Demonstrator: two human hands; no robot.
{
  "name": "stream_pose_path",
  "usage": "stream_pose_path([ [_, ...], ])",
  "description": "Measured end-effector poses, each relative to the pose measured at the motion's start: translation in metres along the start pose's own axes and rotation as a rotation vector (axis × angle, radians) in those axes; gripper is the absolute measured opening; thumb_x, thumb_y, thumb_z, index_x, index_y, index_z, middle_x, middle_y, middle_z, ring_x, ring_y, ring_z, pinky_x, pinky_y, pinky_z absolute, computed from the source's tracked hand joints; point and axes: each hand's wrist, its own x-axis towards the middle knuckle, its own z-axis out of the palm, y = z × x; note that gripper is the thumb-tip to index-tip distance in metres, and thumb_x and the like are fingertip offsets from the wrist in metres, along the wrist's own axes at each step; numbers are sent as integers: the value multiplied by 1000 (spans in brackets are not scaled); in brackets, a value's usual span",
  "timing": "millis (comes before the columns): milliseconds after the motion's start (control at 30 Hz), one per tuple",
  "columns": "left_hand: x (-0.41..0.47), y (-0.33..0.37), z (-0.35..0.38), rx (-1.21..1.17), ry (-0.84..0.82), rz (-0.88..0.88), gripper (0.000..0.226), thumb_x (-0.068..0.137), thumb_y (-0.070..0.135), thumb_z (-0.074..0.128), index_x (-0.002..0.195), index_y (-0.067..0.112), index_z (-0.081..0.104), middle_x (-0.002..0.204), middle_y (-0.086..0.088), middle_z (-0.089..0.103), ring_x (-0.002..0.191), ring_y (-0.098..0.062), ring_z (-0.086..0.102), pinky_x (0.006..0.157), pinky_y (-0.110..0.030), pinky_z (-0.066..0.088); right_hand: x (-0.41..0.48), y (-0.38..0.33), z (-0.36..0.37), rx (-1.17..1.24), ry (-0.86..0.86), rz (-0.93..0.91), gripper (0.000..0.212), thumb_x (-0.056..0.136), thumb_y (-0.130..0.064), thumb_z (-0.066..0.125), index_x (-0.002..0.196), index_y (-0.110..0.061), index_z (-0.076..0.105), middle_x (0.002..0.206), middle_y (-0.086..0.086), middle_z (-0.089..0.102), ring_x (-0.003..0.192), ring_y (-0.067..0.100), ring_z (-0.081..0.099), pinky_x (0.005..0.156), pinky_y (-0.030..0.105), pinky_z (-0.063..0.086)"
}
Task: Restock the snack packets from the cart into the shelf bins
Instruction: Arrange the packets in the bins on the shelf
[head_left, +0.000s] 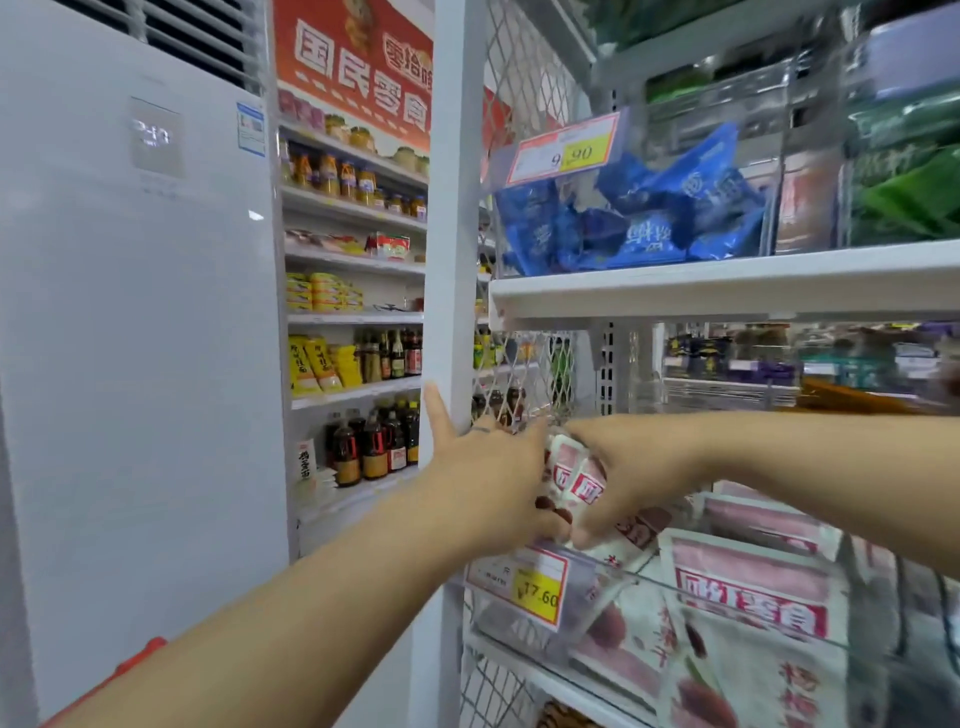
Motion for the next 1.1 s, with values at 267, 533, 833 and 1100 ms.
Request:
stream_pose_path([
  [267,2,15,-6,159,31,-23,84,84,64,67,146,18,35,133,-5,60,144,-35,29,105,-71,-25,34,-2,-11,-69,-269,101,89,49,-55,91,123,-19,57,113,1,71,104,25,68,97,41,54],
  [533,10,17,-6,281,27,66,62,94,35,64,146,13,37,147,-10,45,142,-34,32,117,-66,-7,35,-3,8,-10,-63,14,66,57,-59,86,106,-20,67,101,-2,71,91,18,65,90,32,52],
  [833,28,16,-6,123,-249,330,76,87,26,78,147,42,35,147,4,41,133,-26,48,113,-61,13,-23,36,-31,-93,-250,169,51,77,-58,75,114,-22,70,93,-20,64,88,2,58,92,29,46],
  [1100,44,34,-10,60,-446,332,86,79,51,79,148,32,31,142,0,44,126,-28,49,109,-53,37,-23,32,-7,-137,-259,154,43,86,-42,72,114,-10,64,78,-9,56,78,15,50,70,30,43],
])
